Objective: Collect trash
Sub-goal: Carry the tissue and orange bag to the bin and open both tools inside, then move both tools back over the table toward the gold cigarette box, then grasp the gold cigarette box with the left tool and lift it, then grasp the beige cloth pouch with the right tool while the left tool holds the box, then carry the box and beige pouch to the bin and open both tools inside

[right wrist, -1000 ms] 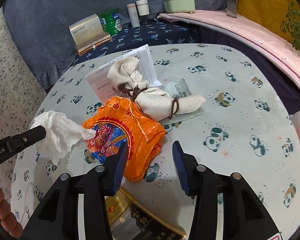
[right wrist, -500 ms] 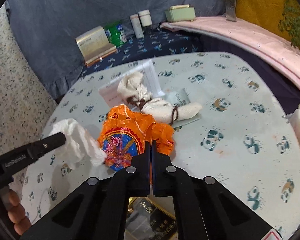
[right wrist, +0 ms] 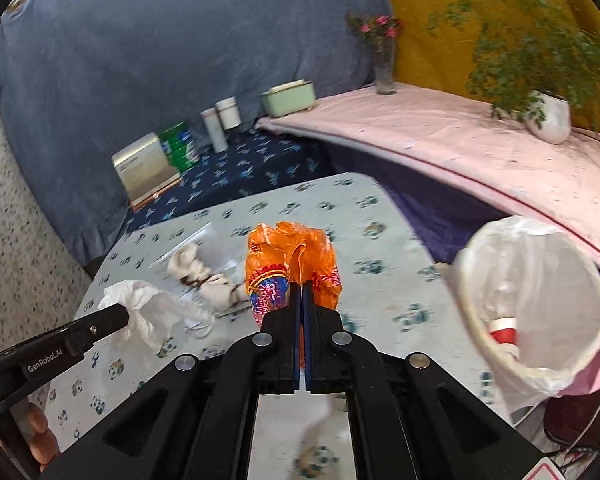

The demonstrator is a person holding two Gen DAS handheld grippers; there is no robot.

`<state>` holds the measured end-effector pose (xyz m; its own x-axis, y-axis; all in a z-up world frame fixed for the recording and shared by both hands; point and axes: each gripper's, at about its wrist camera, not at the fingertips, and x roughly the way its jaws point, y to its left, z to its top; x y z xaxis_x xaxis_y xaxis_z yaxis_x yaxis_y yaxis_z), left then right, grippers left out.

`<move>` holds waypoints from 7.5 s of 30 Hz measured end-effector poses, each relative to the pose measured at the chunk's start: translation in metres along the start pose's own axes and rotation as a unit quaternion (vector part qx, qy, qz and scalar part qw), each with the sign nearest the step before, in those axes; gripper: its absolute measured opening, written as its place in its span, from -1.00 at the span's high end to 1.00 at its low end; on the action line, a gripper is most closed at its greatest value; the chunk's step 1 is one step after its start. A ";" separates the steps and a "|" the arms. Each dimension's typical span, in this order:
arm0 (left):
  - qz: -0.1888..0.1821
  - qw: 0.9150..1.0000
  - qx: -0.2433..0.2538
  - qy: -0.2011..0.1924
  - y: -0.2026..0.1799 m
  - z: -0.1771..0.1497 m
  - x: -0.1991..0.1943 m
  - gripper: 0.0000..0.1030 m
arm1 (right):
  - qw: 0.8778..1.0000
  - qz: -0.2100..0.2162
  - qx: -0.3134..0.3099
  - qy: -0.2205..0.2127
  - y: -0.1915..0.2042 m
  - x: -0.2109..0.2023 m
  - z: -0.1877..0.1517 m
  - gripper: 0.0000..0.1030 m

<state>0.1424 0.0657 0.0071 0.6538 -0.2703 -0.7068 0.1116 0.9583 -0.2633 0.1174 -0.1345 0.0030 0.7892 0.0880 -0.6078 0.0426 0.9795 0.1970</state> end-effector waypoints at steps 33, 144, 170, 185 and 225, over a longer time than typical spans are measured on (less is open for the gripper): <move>-0.143 0.974 0.166 0.056 -0.284 -0.028 0.130 0.06 | 0.978 -0.149 0.140 -0.036 -0.237 -0.042 -0.008 0.97; 0.130 0.987 -0.089 0.028 0.115 0.010 0.074 -0.09 | 0.982 0.029 -0.133 0.134 0.124 0.183 -0.026 0.18; 0.042 0.999 0.020 0.020 -0.054 -0.006 0.044 -0.08 | 0.999 -0.005 -0.031 0.036 -0.009 0.036 0.001 0.88; -0.037 0.992 0.112 0.046 -0.192 -0.029 0.065 -0.08 | 0.993 -0.095 0.070 -0.005 -0.151 -0.032 -0.009 0.88; -0.072 0.989 0.115 0.061 -0.247 -0.026 0.134 -0.39 | 0.984 -0.136 0.112 0.000 -0.226 -0.010 -0.009 0.52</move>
<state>0.1828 -0.2097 -0.0399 0.5249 -0.4021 -0.7502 0.3740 0.9007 -0.2211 0.0944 -0.3554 -0.0421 0.7294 -0.1720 -0.6621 0.3860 0.9026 0.1908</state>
